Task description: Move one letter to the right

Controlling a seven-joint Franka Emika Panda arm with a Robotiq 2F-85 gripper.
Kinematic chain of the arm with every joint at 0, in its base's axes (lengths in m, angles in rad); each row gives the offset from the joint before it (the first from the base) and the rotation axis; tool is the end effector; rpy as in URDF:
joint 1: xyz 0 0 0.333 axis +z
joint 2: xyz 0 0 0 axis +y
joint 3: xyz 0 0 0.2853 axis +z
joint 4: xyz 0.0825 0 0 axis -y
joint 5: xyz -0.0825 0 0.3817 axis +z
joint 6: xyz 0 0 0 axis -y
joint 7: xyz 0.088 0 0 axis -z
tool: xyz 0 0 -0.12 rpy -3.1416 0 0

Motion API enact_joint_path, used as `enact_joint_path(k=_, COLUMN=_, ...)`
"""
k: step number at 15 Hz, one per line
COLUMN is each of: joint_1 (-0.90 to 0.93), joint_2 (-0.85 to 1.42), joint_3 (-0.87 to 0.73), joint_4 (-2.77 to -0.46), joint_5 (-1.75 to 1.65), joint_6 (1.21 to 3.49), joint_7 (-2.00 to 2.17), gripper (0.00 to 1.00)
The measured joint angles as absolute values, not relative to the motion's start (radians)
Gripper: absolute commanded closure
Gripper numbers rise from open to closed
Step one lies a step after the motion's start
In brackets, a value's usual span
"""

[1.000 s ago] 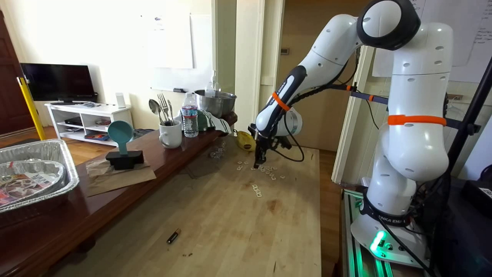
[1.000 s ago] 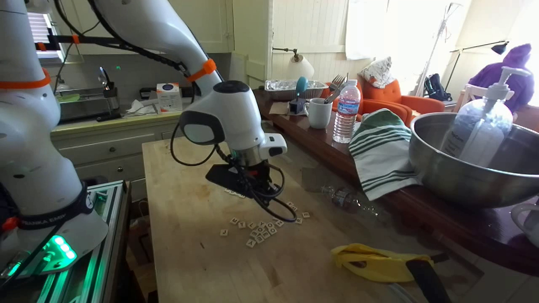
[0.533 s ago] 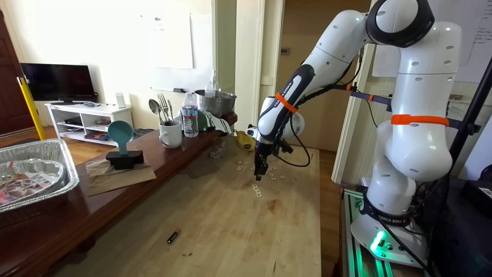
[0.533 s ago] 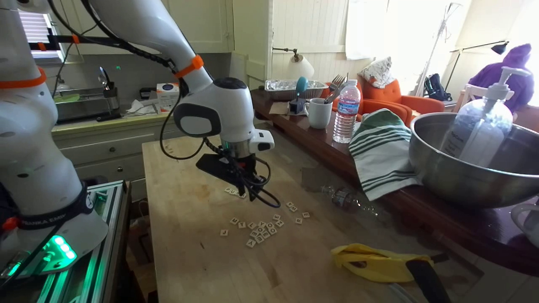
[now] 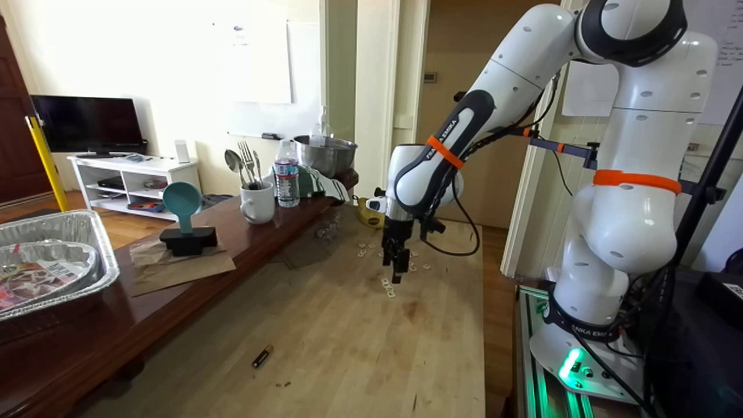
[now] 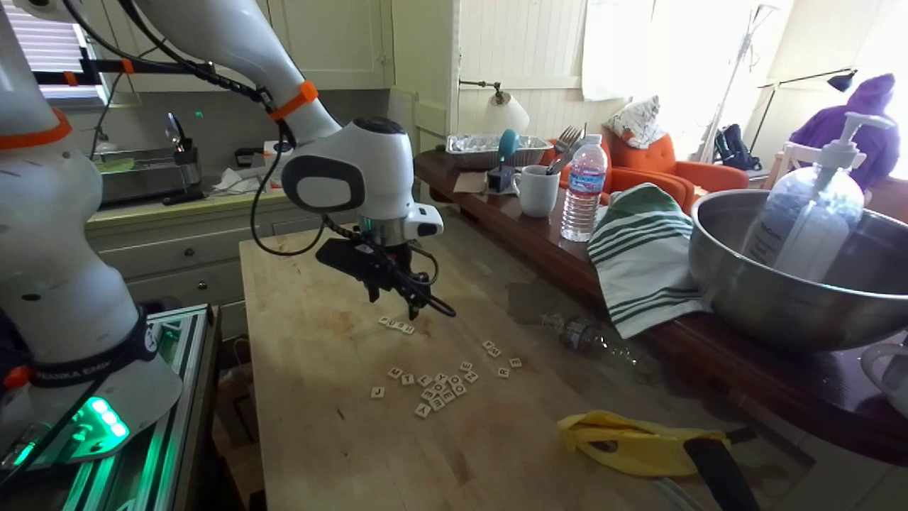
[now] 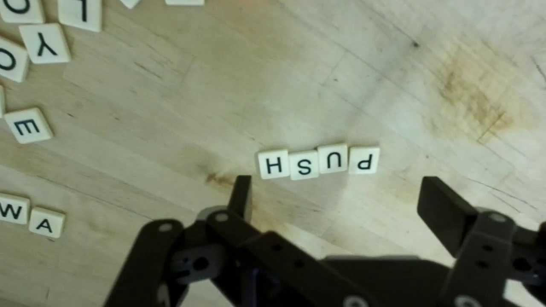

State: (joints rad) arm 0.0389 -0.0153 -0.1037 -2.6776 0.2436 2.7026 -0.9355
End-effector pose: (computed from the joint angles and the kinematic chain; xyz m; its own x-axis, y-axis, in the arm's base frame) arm 0.4180 -0.0338 0.2021 0.7917 0.6014 0.1071 0.6081 -0.7926 -0.0447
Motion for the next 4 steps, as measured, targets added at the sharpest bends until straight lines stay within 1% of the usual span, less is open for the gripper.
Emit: enact_joint_path(k=4, joint_1=0.034, joint_2=-0.030, joint_3=-0.087, joint_4=-2.687, joint_5=0.238, joint_6=2.703, joint_7=-0.929, gripper=0.00)
